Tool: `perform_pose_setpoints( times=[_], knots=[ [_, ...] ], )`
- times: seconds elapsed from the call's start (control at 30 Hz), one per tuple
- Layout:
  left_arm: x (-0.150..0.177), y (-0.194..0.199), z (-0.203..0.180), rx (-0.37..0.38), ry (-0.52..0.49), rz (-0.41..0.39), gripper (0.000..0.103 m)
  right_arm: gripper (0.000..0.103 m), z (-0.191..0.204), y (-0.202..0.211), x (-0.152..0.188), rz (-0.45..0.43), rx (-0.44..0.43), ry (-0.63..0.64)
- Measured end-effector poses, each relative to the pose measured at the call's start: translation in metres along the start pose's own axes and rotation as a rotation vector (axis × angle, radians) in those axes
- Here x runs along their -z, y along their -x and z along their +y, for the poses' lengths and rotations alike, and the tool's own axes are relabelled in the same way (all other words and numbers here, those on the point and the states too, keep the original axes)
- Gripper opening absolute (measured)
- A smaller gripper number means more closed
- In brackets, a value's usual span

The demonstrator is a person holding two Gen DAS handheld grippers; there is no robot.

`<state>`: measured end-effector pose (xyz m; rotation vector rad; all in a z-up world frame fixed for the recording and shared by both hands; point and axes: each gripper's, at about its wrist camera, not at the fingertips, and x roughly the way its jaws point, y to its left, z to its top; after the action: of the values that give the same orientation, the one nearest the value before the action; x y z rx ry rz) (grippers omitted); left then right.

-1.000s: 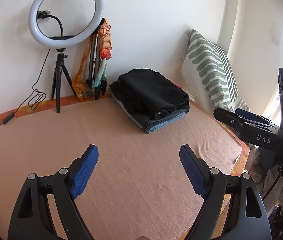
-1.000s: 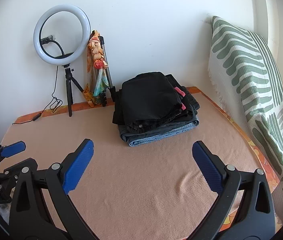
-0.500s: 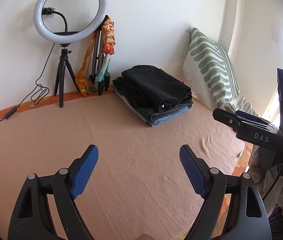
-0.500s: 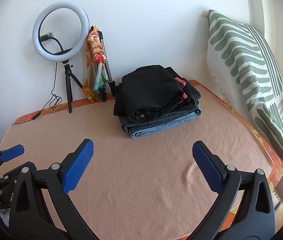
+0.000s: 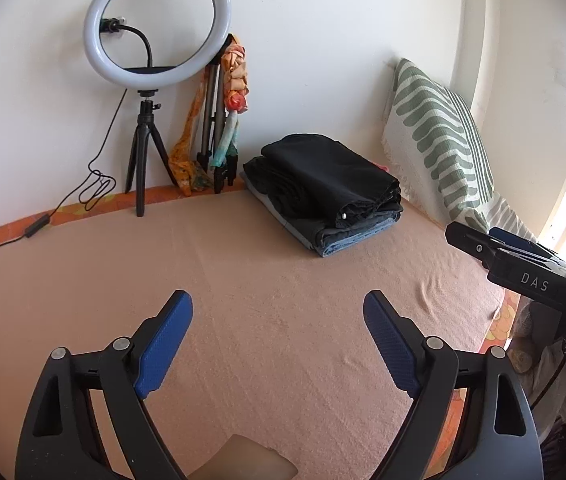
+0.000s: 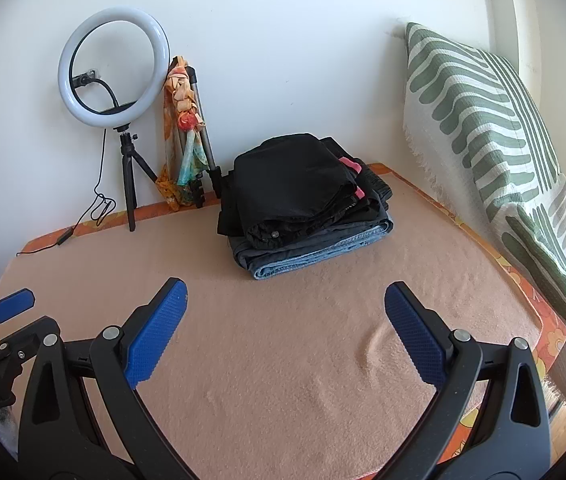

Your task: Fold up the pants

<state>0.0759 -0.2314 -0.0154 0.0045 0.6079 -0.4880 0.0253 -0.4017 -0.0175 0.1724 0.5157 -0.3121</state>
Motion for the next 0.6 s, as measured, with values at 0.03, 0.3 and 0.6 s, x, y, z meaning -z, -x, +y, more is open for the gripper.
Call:
perform_pose_setpoints(
  times=[0.03, 0.3, 0.6],
  knots=[
    [0.0000, 0.0009, -0.0002, -0.012, -0.005, -0.007, 0.093, 0.101, 0.0004, 0.0006, 0.0000, -0.002, 0.000, -0.001],
    [-0.0013, 0.0024, 0.0041, -0.017, 0.006, -0.014, 0.100, 0.101, 0.0065, 0.0029, -0.0008, -0.017, 0.000, 0.006],
    [0.0013, 0.0066, 0.0042, -0.024, -0.002, -0.023, 0.102, 0.103, 0.0082, 0.0042, 0.0008, -0.028, 0.013, 0.006]
  ],
)
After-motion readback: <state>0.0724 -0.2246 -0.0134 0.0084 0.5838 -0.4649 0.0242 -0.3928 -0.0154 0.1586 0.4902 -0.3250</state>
